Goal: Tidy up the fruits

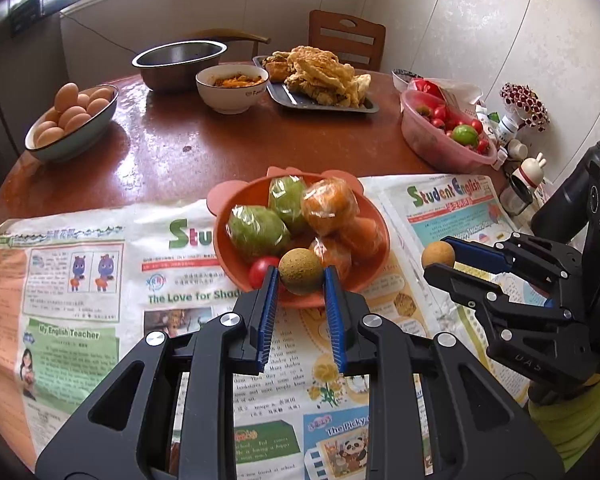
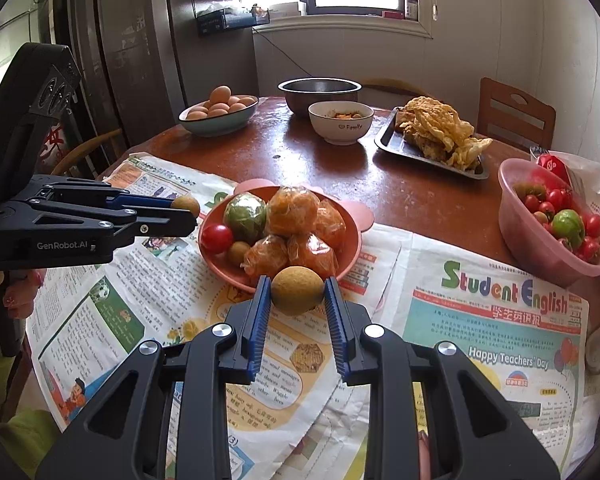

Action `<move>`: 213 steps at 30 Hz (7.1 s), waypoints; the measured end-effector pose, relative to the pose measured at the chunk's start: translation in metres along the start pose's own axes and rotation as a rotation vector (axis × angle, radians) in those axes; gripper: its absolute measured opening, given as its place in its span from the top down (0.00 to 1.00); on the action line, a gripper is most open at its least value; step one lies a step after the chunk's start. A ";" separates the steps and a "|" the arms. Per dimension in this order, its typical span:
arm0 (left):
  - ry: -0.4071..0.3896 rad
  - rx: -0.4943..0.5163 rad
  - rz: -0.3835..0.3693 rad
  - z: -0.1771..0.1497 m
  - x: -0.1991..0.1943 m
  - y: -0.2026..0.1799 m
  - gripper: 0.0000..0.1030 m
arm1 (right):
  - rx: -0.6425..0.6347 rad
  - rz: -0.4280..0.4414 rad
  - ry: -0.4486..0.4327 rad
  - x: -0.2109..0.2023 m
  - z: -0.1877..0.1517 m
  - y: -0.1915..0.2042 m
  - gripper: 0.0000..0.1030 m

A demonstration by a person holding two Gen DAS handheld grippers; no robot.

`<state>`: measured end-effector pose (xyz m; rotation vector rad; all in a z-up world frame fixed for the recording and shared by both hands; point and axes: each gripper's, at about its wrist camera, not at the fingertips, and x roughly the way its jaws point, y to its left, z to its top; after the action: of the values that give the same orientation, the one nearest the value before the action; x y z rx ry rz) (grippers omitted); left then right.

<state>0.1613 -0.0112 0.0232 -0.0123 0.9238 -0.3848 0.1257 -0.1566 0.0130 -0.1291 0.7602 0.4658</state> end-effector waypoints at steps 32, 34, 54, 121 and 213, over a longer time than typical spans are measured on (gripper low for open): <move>0.073 0.027 -0.035 0.020 0.048 0.001 0.85 | 0.004 0.006 0.019 0.028 0.024 -0.004 0.74; 0.078 0.028 -0.036 0.019 0.050 0.002 0.85 | 0.006 0.010 0.025 0.031 0.022 -0.005 0.74; 0.090 0.027 -0.046 0.017 0.061 0.001 0.85 | 0.008 0.034 0.062 0.053 0.010 0.002 0.74; -0.057 -0.033 0.037 0.006 -0.021 -0.001 0.13 | 0.028 -0.124 -0.090 -0.027 0.014 0.006 0.16; -0.085 -0.099 0.118 -0.108 -0.048 -0.008 0.09 | 0.110 -0.220 -0.063 -0.055 -0.078 0.041 0.04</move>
<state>0.0491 0.0137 -0.0040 -0.0638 0.8544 -0.2270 0.0230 -0.1613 -0.0034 -0.0940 0.6986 0.2176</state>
